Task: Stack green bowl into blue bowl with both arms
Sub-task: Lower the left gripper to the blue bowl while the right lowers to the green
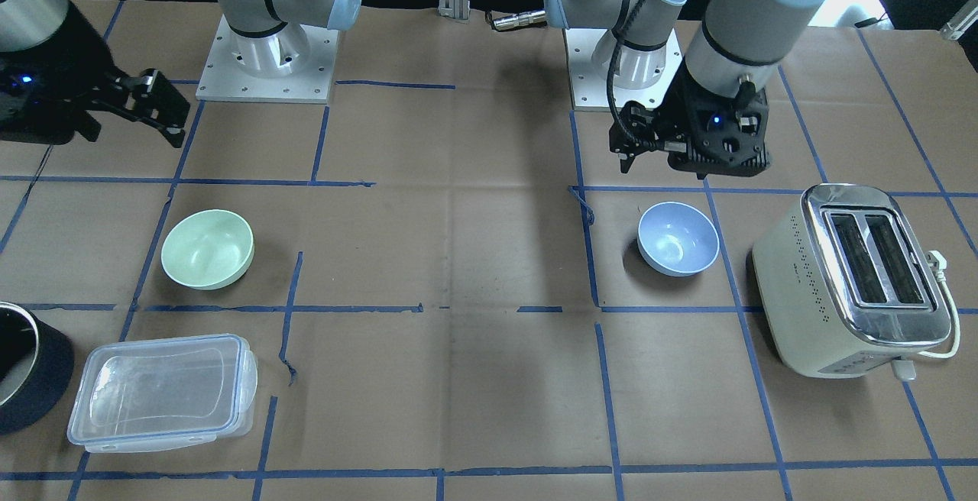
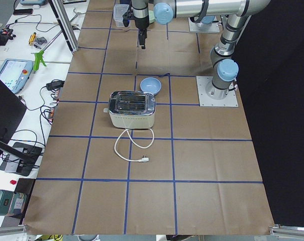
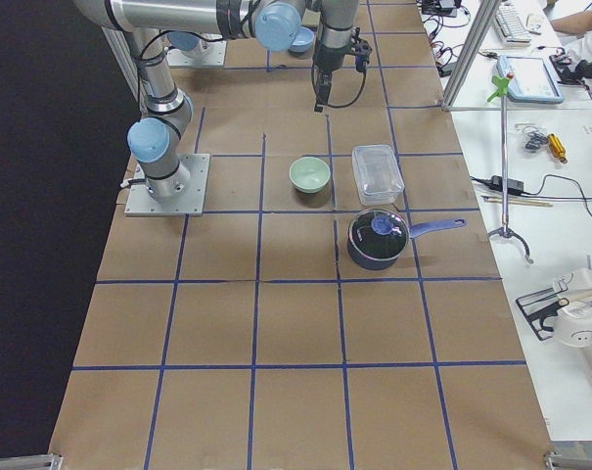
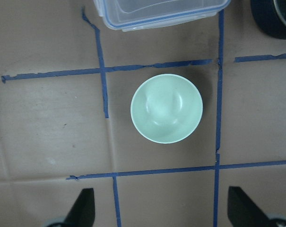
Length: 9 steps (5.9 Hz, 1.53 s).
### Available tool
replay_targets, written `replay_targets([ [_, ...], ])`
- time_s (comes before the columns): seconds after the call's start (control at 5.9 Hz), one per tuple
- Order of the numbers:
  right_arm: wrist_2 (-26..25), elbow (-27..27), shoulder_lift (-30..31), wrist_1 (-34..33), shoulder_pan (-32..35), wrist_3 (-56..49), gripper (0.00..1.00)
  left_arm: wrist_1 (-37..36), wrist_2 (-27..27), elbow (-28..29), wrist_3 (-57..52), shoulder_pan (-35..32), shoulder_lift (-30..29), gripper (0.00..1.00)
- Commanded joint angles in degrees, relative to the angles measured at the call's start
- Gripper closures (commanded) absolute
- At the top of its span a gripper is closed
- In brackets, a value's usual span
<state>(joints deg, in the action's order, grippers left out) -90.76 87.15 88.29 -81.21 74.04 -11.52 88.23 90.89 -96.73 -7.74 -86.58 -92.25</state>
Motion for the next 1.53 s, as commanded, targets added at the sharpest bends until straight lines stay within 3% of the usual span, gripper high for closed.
replay_targets([
  [0.0, -0.1, 4.9, -0.1, -4.9, -7.7, -6.1, 0.0, -8.5, 0.3, -10.9, -1.5, 2.7, -1.4, 0.02],
  [0.17, -0.2, 11.7, -0.3, -12.2, -7.7, -7.0, 0.0, -14.7, 0.3, -15.5, -1.6, 4.1, -3.4, 0.02],
  [0.51, -0.3, 24.7, -1.8, -29.4, -7.7, -8.3, 0.0, -18.9, 0.5, -19.4, -1.3, 4.5, -7.0, 0.03],
  [0.85, -0.2, 29.6, -7.8, -38.1, -7.7, -13.0, 0.0, -19.5, 0.5, -19.4, -1.3, 4.5, -12.3, 0.08],
  [1.02, -0.2, 30.3, -9.4, -41.3, -7.7, -14.0, 0.0, -20.2, 0.5, -18.8, -1.8, 4.5, -13.2, 0.25],
  [1.19, -0.3, 31.4, -10.2, -42.6, -7.7, -14.0, 0.0, -20.2, 0.7, -18.4, -1.9, 4.5, -13.1, 0.74],
  [1.36, -0.3, 31.9, -10.3, -42.8, -7.7, -14.0, 0.04, -20.3, 0.6, -18.3, -1.9, 4.5, -13.0, 0.88],
])
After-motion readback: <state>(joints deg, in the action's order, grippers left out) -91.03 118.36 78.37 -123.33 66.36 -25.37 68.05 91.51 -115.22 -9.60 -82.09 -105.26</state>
